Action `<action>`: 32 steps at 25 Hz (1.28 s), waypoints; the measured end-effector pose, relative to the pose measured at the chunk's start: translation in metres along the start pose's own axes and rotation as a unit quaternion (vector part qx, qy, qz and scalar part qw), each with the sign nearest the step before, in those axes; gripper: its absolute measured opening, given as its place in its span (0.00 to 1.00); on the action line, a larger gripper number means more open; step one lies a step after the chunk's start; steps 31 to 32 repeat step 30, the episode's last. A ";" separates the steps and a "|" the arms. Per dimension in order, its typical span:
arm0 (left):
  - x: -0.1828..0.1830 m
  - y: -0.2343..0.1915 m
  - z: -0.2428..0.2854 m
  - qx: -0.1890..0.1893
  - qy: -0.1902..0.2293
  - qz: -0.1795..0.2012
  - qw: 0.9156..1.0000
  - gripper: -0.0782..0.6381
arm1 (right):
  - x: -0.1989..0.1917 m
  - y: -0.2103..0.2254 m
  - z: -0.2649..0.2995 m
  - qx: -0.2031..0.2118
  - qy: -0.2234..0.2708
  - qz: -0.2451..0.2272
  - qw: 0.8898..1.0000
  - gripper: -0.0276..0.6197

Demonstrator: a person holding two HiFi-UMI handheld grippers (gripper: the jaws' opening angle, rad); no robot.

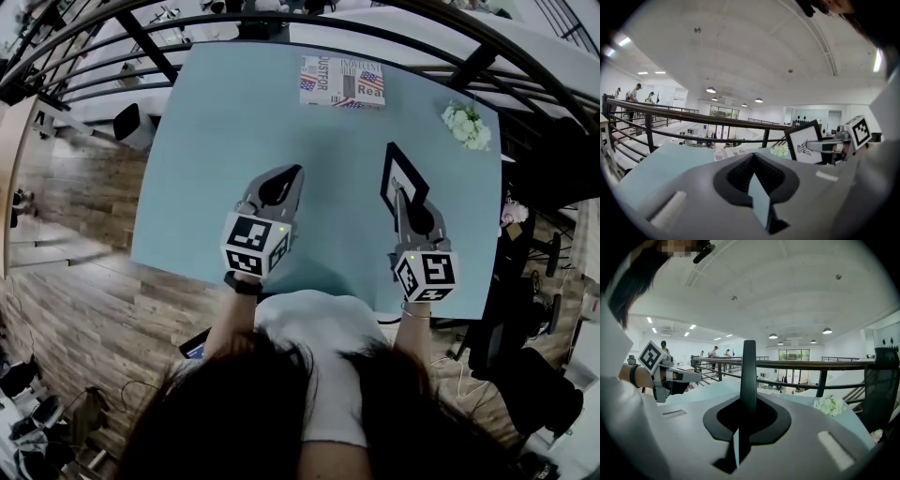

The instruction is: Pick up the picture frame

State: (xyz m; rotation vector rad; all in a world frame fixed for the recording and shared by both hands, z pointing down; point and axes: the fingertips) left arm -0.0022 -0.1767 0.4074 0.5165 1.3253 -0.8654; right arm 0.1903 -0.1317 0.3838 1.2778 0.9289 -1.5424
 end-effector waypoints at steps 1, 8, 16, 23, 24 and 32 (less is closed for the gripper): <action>0.000 0.000 0.000 0.000 0.000 0.000 1.000 0.19 | -0.001 0.000 0.000 0.000 -0.001 0.000 1.000 0.06; -0.001 0.003 0.000 0.003 -0.001 -0.004 1.000 0.19 | -0.005 -0.002 0.003 0.007 -0.011 0.006 1.000 0.06; 0.001 0.004 -0.004 0.006 0.005 -0.007 1.000 0.19 | -0.006 -0.001 0.000 0.006 -0.012 0.009 1.000 0.06; 0.002 0.002 -0.005 0.007 0.007 -0.008 1.000 0.19 | -0.008 -0.002 0.000 0.006 -0.013 0.011 1.000 0.06; 0.002 0.003 -0.004 0.007 0.007 -0.008 1.000 0.19 | -0.009 -0.002 0.000 0.007 -0.014 0.012 1.000 0.06; 0.001 0.001 -0.003 0.007 0.005 -0.007 1.000 0.19 | -0.010 -0.002 0.002 0.006 -0.015 0.016 1.000 0.06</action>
Point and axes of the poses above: the fingertips, and each gripper's own axes: z forward along the fingers, y to its right, x out of its top, and after that the axes turned 3 degrees about y, right-handed
